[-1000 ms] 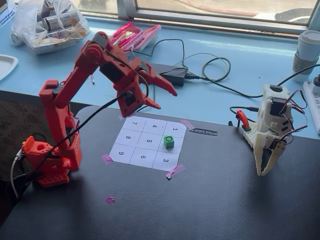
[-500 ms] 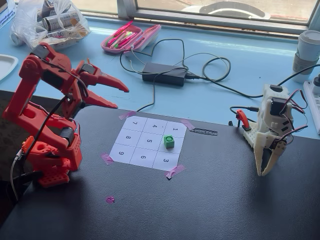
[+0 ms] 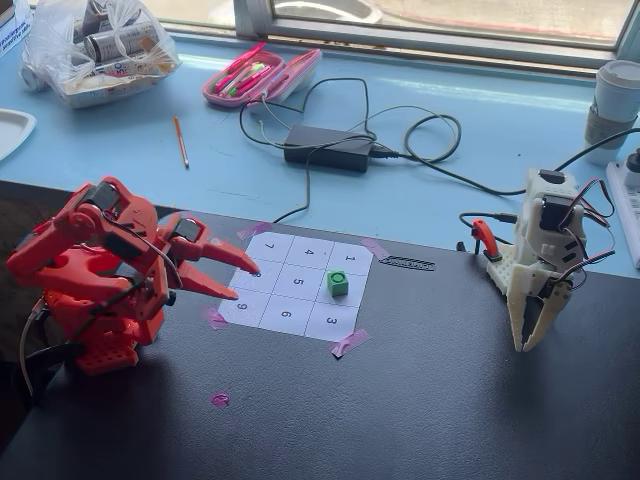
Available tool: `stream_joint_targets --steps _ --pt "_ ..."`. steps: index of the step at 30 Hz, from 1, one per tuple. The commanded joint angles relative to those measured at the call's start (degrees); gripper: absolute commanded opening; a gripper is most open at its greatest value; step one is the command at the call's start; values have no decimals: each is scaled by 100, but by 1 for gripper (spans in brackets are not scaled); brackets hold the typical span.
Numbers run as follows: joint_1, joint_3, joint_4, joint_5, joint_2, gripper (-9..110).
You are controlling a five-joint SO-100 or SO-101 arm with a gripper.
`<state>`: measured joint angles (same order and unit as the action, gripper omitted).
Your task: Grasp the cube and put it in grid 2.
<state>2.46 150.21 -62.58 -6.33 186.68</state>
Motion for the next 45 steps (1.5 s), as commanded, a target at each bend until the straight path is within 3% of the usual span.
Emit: stream_joint_targets --steps 1,11,16,45 --pt "44 861 387 70 44 24" --pt "-53 2074 360 527 202 24" --pt "-62 2268 308 562 246 0" --pt "-123 2470 404 633 246 0"
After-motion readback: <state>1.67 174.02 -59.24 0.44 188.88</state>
